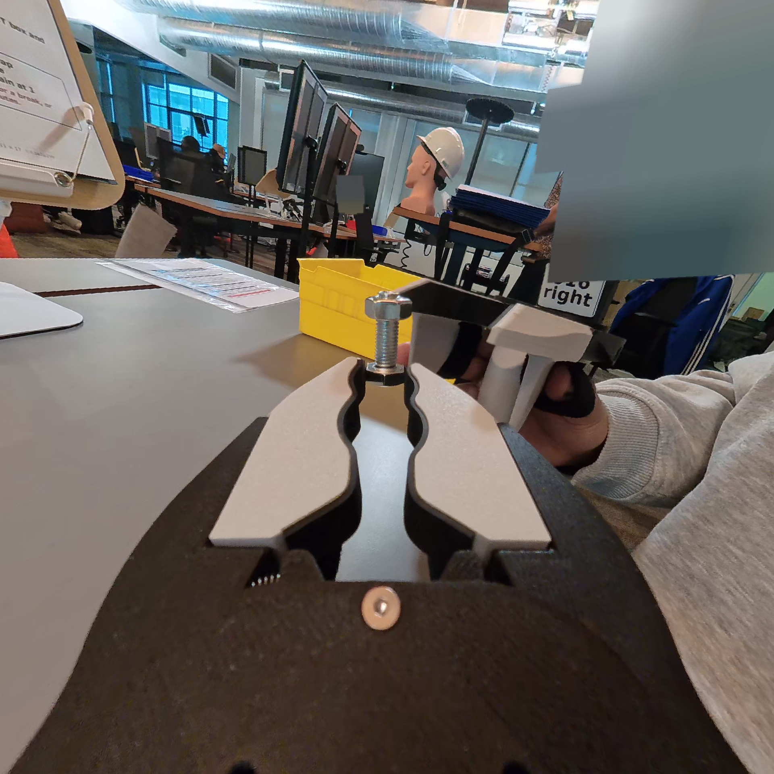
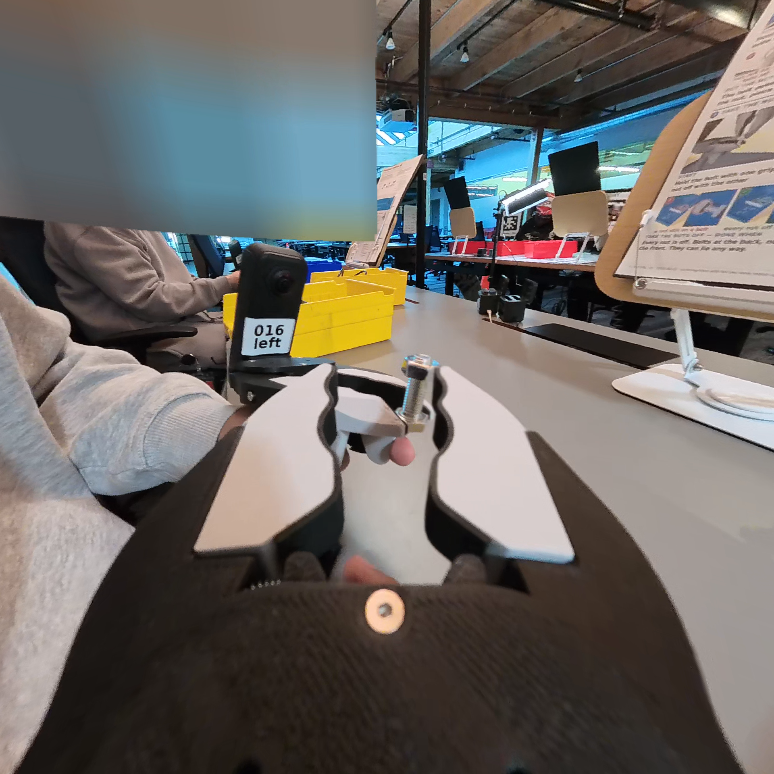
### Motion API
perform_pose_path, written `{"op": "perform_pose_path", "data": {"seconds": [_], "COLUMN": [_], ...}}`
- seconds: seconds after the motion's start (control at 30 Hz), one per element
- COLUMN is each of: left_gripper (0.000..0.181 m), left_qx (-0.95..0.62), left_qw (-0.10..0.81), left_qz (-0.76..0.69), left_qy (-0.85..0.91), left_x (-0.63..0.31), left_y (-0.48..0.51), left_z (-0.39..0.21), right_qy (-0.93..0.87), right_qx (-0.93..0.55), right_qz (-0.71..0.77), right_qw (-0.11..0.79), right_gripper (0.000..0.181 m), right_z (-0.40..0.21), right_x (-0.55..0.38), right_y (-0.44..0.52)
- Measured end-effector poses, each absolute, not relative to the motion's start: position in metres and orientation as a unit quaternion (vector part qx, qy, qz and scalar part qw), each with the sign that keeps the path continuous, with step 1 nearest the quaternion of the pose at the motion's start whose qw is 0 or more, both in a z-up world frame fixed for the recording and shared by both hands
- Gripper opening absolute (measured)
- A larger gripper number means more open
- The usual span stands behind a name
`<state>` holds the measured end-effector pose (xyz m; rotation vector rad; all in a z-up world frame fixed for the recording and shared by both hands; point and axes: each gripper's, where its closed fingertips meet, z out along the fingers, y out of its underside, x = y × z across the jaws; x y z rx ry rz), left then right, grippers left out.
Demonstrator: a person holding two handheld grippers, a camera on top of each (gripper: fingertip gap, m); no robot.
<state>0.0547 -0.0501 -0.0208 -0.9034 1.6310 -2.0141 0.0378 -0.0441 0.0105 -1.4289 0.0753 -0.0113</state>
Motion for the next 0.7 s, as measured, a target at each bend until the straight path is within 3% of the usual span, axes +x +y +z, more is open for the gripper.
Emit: {"op": "perform_pose_path", "data": {"seconds": [0.13,0.3,0.47,0.7], "left_gripper": [0.018,0.018,0.018,0.018], "left_qx": [-0.32,-0.323,-0.321,-0.329], "left_qw": [0.197,0.198,0.199,0.196], "left_qz": [-0.718,-0.718,-0.717,-0.72], "left_qy": [0.586,0.583,0.586,0.579], "left_x": [0.0539,0.0549,0.0545,0.0564], "left_y": [-0.0517,-0.0501,-0.0514,-0.0481], "left_z": [-0.0212,-0.0211,-0.0215,-0.0211], "right_qy": [0.043,0.03,0.041,0.026], "right_qx": [-0.656,-0.655,-0.654,-0.654], "right_qz": [0.003,0.001,0.008,-0.001], "right_qw": [0.754,0.755,0.755,0.756], "right_gripper": [0.058,0.041,0.053,0.046], "right_z": [0.008,0.0109,0.0088,0.011], "right_x": [0.0393,0.0354,0.0383,0.0341], "right_y": [-0.0419,-0.0442,-0.0426,-0.0432]}}
